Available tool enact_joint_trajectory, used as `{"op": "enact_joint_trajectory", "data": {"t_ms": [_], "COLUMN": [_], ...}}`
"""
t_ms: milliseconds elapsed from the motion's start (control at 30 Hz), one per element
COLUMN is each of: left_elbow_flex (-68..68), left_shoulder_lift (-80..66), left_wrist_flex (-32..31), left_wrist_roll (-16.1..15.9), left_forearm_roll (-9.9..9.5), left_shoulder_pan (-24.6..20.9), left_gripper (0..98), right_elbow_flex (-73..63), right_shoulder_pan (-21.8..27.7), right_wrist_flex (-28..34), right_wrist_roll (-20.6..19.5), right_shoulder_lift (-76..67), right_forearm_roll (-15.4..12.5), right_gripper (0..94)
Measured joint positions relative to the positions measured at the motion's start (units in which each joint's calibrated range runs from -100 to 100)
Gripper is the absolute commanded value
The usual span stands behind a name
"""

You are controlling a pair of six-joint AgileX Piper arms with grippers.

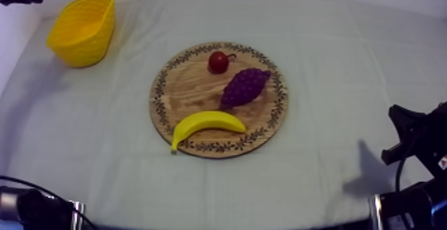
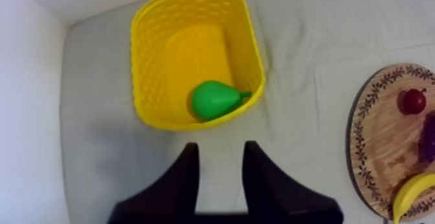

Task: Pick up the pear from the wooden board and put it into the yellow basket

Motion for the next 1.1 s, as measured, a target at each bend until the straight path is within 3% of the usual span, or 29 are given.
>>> {"op": "enact_joint_trajectory", "data": {"t_ms": [400, 767, 933, 1100], "left_elbow_flex": [22.10, 47.84, 59.10, 68.25], "left_shoulder_lift": [-20.95, -46.11, -59.23, -70.49], "left_wrist_flex": [-13.59, -26.88, -29.48, -32.38], "left_wrist_roll": [0.70, -0.33, -1.03, 0.15], "left_forearm_roll": [0.68, 2.47, 3.86, 3.86], "left_shoulder_pan": [0.03, 0.17, 0.22, 0.09], "left_gripper": [1.9, 0.0, 0.0, 0.0], "right_elbow_flex": [0.00, 0.00, 0.00, 0.00], "right_shoulder_pan": [0.00, 0.00, 0.00, 0.00], "right_wrist_flex": [0.00, 0.00, 0.00, 0.00], "right_wrist_roll": [0.00, 0.00, 0.00, 0.01], "right_shoulder_lift": [0.00, 0.00, 0.00, 0.00], "right_forearm_roll": [0.00, 0.00, 0.00, 0.00], "right_gripper": [0.4, 0.4, 0.4, 0.4]}}
